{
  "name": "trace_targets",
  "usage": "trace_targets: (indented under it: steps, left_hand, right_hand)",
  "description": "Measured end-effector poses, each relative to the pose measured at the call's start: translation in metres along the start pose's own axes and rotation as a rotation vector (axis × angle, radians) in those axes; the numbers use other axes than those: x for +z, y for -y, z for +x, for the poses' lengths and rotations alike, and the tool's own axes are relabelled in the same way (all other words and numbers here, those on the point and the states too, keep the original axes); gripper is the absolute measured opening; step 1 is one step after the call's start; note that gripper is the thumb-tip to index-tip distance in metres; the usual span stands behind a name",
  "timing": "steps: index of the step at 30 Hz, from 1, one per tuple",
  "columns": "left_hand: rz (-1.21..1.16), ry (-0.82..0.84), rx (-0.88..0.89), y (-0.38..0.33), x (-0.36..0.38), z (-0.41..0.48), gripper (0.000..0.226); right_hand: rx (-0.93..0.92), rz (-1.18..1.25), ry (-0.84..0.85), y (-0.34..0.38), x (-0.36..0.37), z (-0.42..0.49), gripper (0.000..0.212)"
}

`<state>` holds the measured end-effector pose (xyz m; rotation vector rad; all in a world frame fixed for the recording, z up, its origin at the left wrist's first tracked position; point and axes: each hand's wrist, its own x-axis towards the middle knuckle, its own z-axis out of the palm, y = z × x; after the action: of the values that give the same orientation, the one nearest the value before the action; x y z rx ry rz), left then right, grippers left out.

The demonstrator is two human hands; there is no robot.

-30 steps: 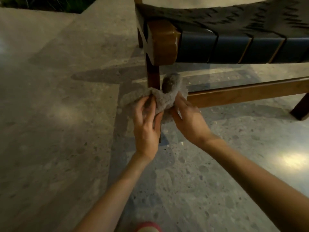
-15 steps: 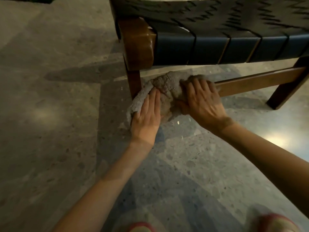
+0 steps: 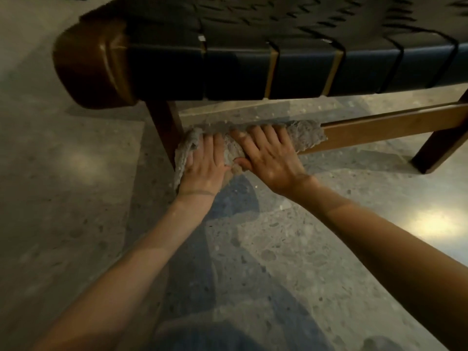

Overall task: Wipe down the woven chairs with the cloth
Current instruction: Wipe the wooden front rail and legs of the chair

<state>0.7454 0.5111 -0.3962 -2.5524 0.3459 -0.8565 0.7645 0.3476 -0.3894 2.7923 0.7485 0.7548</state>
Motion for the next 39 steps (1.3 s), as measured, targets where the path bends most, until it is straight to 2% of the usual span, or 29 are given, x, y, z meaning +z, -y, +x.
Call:
trace_targets:
  steps: [6, 9, 16, 21, 25, 29, 34, 39]
  left_hand:
    - [-0.115, 0.019, 0.058, -0.037, -0.008, 0.027, 0.067]
    - [-0.101, 0.041, 0.108, -0.077, -0.022, 0.053, 0.063]
    - [-0.154, 0.083, 0.222, -0.186, -0.050, 0.115, 0.050]
    - [-0.209, 0.048, 0.267, -0.232, -0.061, 0.144, 0.052]
    - [-0.324, 0.173, 0.332, -0.266, -0.070, 0.170, 0.058]
    - [-0.359, 0.115, 0.320, -0.271, -0.071, 0.177, 0.060]
    - [-0.337, 0.157, 0.350, -0.245, -0.067, 0.164, 0.070]
    - [-0.122, -0.041, 0.305, -0.172, -0.042, 0.114, 0.073]
  right_hand:
    - [0.063, 0.001, 0.050, -0.052, 0.007, -0.027, 0.055]
    - [0.151, 0.032, 0.156, -0.095, 0.011, -0.048, 0.060]
    - [0.351, 0.094, 0.269, -0.209, 0.021, -0.098, 0.060]
    - [0.452, 0.144, 0.251, -0.266, 0.028, -0.123, 0.068]
    - [0.580, 0.159, 0.232, -0.296, 0.027, -0.137, 0.077]
    - [0.619, 0.139, 0.241, -0.300, 0.026, -0.140, 0.087]
    - [0.611, 0.141, 0.275, -0.274, 0.018, -0.127, 0.091]
    - [0.486, 0.141, 0.255, -0.200, 0.017, -0.097, 0.072]
